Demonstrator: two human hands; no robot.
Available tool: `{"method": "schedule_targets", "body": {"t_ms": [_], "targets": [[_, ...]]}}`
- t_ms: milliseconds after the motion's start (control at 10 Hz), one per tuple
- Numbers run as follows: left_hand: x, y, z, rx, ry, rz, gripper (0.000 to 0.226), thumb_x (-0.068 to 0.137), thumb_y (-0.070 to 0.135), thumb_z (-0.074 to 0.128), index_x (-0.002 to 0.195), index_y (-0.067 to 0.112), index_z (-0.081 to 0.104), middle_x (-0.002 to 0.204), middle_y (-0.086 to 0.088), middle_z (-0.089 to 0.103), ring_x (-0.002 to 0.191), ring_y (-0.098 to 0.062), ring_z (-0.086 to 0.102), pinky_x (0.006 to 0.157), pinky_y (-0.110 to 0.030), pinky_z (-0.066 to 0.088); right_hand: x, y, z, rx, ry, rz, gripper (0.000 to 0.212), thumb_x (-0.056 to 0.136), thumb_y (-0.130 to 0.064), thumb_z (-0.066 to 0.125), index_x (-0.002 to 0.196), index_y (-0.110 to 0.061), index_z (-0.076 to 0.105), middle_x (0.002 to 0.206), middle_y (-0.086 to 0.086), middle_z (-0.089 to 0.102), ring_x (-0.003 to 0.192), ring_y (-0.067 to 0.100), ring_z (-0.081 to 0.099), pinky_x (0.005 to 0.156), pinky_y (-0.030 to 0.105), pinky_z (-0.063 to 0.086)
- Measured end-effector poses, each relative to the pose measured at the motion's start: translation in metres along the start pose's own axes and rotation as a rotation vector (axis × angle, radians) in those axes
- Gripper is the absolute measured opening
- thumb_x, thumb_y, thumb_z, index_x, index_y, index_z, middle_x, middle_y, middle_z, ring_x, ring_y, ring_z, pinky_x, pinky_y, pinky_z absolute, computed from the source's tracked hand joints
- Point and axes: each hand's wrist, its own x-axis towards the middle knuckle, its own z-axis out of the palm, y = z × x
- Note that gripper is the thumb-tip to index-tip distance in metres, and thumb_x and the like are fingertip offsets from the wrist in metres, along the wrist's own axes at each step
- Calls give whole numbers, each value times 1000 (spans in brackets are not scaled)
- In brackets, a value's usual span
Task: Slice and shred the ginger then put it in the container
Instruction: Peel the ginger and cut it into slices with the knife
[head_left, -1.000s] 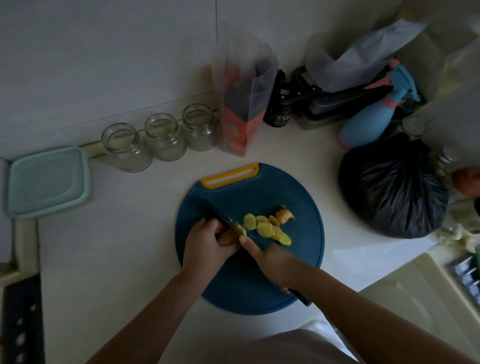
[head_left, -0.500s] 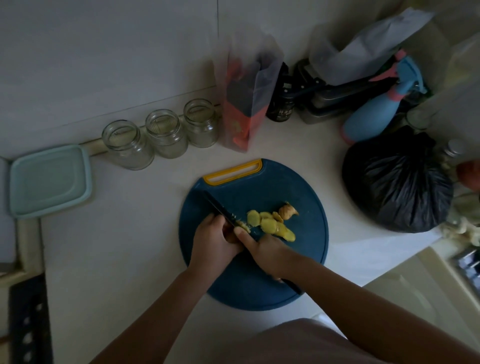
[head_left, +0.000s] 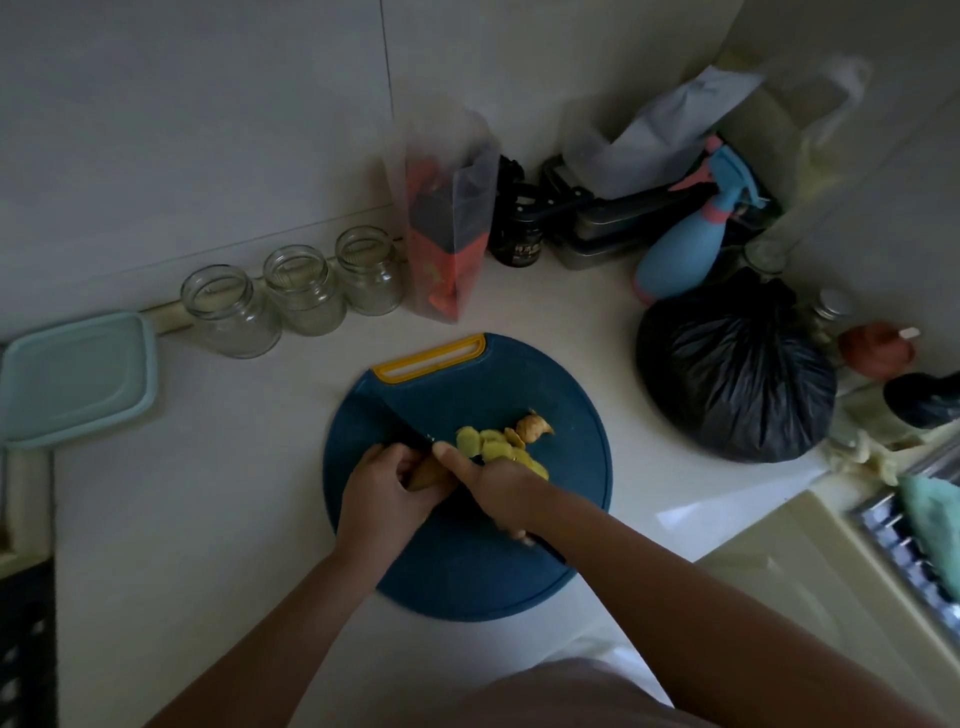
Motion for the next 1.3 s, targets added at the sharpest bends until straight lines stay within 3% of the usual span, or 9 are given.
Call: {"method": "schedule_targets", "body": {"t_ms": [200, 300, 400, 500, 700, 800, 900, 1100, 1300], "targets": [[-4, 6, -7, -26, -22, 39, 26, 71, 31, 82, 91, 20, 72, 80, 4, 56, 72, -2, 54, 60, -10, 35, -7, 6, -9, 81, 70, -119, 74, 95, -66, 29, 134, -7, 50, 128, 21, 57, 115, 35, 57, 89, 34, 45], [-4, 6, -5, -45, -34, 39, 24, 72, 32, 81, 90, 19, 73, 80, 4, 54, 73, -6, 55, 63, -18, 39, -9, 15, -6, 146, 92, -66, 73, 95, -66, 28, 134, -7, 51, 129, 19, 57, 118, 34, 55, 97, 37, 43], [-4, 3, -4, -27, -9, 66, 22, 73, 35, 79, 85, 18, 72, 80, 5, 53, 70, -5, 55, 61, -14, 37, -15, 17, 5, -32, 180, -70, 52, 104, -47, 26, 153, -32, 18, 118, 21, 52, 105, 34, 55, 85, 39, 47], [-6, -1, -1, -2, 21, 75, 23, 73, 30, 80, 90, 14, 74, 84, 6, 54, 74, -7, 56, 62, -8, 36, -12, 18, 8, -21, 220, -57, 56, 106, -33, 21, 149, -47, -12, 97, 15, 37, 84, 25, 45, 70, 37, 41], [-8, -4, 7, 86, 50, 127, 24, 75, 26, 76, 88, 6, 72, 85, -2, 56, 78, -19, 58, 68, -22, 46, 1, 15, 15, 36, 178, -53, 57, 106, -32, 22, 151, -38, -13, 94, 14, 36, 84, 23, 42, 72, 35, 40], [-14, -4, 14, 190, 76, 99, 25, 77, 27, 69, 91, 7, 70, 87, -9, 59, 77, -29, 58, 69, -44, 52, 8, 4, 16, -11, 102, -80, 63, 102, -51, 23, 138, -1, 39, 81, 6, 44, 86, 21, 48, 75, 30, 37], [-17, -3, 18, 244, 81, 85, 28, 78, 28, 64, 92, 5, 71, 82, -11, 57, 74, -31, 56, 66, -45, 51, 16, -2, 17, -7, 58, -95, 68, 98, -60, 28, 118, -3, 59, 80, 2, 49, 97, 27, 57, 78, 30, 36], [-16, -7, 14, 255, 42, 163, 50, 79, 44, 47, 97, 3, 70, 83, -13, 57, 73, -31, 57, 66, -44, 52, 11, -6, 14, -167, 88, -141, 65, 97, -64, 25, 128, -14, 53, 101, 10, 50, 114, 35, 53, 92, 40, 42], [-9, -11, 5, 102, 22, 133, 47, 79, 50, 58, 97, 9, 72, 82, -6, 59, 75, -25, 58, 70, -43, 51, 11, -1, 11, -131, 152, -179, 54, 92, -71, 26, 86, -20, 44, 95, 6, 52, 109, 32, 56, 88, 35, 41]]}}
